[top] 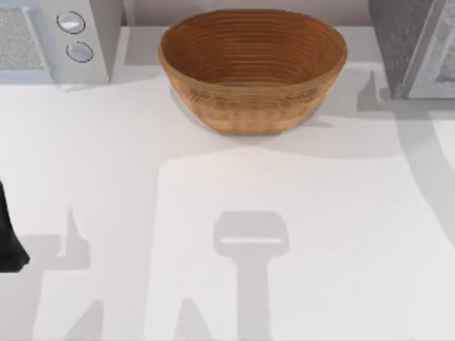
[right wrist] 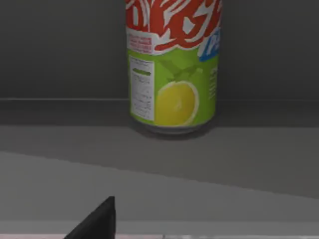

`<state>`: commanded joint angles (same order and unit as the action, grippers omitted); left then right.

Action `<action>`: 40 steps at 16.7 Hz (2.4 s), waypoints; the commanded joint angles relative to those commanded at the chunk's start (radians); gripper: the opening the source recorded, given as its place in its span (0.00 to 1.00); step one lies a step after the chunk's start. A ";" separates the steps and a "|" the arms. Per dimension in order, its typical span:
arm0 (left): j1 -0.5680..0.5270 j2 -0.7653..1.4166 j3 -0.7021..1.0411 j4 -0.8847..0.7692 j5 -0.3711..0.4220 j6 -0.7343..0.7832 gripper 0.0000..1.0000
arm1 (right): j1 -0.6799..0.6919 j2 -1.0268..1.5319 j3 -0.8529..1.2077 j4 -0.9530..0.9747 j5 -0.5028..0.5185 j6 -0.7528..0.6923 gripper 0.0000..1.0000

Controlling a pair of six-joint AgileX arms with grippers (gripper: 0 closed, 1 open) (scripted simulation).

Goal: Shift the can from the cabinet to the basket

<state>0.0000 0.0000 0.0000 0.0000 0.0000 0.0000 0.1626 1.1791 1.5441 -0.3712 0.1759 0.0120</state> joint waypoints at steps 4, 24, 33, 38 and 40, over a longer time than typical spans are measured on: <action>0.000 0.000 0.000 0.000 0.000 0.000 1.00 | 0.019 0.130 0.174 -0.041 0.018 0.003 1.00; 0.000 0.000 0.000 0.000 0.000 0.000 1.00 | 0.004 0.448 0.442 0.018 0.014 0.000 1.00; 0.000 0.000 0.000 0.000 0.000 0.000 1.00 | -0.014 0.621 0.659 -0.025 0.000 0.000 1.00; 0.000 0.000 0.000 0.000 0.000 0.000 1.00 | -0.027 0.716 0.778 -0.049 -0.012 0.000 1.00; 0.000 0.000 0.000 0.000 0.000 0.000 1.00 | -0.027 0.716 0.778 -0.049 -0.012 0.000 1.00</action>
<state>0.0000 0.0000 0.0000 0.0000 0.0000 0.0000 0.1358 1.8947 2.3220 -0.4201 0.1638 0.0117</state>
